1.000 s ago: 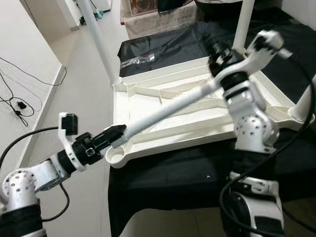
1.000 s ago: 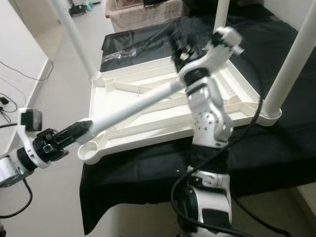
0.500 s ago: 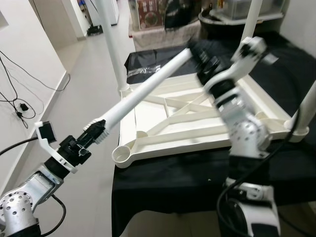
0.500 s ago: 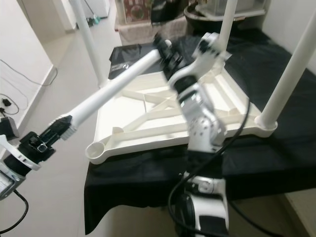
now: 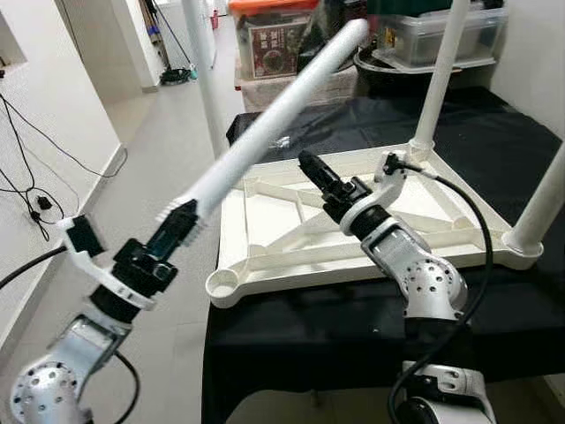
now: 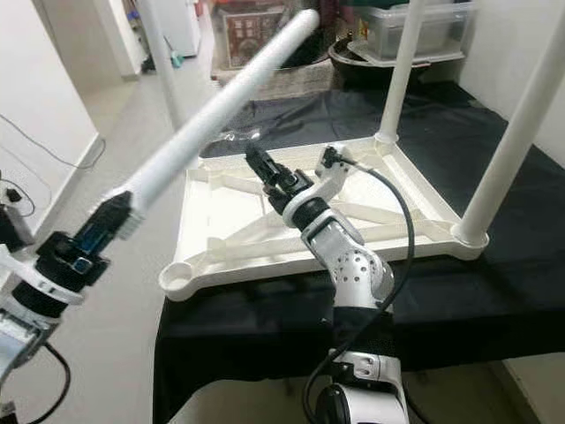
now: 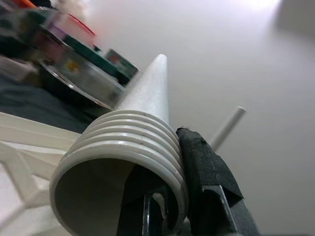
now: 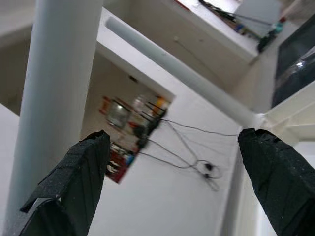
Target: Building children table
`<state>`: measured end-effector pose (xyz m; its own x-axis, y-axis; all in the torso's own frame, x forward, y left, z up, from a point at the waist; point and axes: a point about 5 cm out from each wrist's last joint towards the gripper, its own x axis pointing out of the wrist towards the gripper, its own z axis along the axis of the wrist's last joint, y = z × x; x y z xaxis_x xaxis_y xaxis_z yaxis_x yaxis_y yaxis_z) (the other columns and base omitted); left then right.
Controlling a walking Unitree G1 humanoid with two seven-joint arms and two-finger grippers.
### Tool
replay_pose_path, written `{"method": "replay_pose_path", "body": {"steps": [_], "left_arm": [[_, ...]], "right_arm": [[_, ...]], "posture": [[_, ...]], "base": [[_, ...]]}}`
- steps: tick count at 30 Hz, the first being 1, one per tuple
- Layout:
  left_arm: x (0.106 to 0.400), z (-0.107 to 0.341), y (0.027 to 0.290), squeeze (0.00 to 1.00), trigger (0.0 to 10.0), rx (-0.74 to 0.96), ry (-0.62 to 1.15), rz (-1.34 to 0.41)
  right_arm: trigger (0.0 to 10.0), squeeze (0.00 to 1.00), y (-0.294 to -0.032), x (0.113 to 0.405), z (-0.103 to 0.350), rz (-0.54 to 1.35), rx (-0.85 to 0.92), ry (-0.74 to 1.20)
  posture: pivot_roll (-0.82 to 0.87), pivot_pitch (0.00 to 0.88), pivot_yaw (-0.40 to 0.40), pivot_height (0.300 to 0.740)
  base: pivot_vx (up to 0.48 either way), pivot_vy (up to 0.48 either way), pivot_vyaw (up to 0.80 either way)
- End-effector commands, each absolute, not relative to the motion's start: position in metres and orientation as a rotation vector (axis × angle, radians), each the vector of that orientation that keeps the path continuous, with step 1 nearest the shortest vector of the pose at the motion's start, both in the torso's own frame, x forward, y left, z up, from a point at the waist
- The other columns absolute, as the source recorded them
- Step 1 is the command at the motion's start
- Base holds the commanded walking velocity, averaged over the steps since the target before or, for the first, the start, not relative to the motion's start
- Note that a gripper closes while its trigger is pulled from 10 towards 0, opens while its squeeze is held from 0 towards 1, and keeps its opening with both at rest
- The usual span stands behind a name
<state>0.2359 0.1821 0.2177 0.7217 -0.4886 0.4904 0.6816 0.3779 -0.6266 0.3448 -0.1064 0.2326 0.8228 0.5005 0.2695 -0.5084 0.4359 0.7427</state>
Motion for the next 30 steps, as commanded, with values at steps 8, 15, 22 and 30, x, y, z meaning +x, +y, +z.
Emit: {"method": "replay_pose_path", "body": {"steps": [8, 15, 22, 30], "left_arm": [[0.229, 0.215, 0.172, 0.00, 10.0, -0.953, -0.228, -0.750], [0.228, 0.216, 0.173, 0.00, 10.0, -0.957, -0.239, -0.740], [0.228, 0.214, 0.173, 0.00, 10.0, -0.965, -0.230, -0.725], [0.224, 0.206, 0.160, 0.00, 10.0, -1.002, -0.174, -0.754]], "right_arm": [[10.0, 0.00, -0.105, 0.334, 0.240, 0.792, 1.021, -0.025], [10.0, 0.00, -0.105, 0.323, 0.224, 0.877, 1.053, 0.037], [10.0, 0.00, -0.106, 0.321, 0.224, 0.889, 1.080, 0.032], [10.0, 0.00, -0.105, 0.318, 0.236, 0.953, 1.086, -0.017]], "posture": [[-0.08, 0.048, 0.046, 0.740], [-0.08, 0.052, 0.045, 0.740], [-0.08, 0.052, 0.045, 0.740], [-0.08, 0.052, 0.045, 0.740]], "base": [[0.000, 0.000, 0.00], [0.000, 0.000, 0.00], [0.000, 0.000, 0.00], [0.000, 0.000, 0.00]]}}
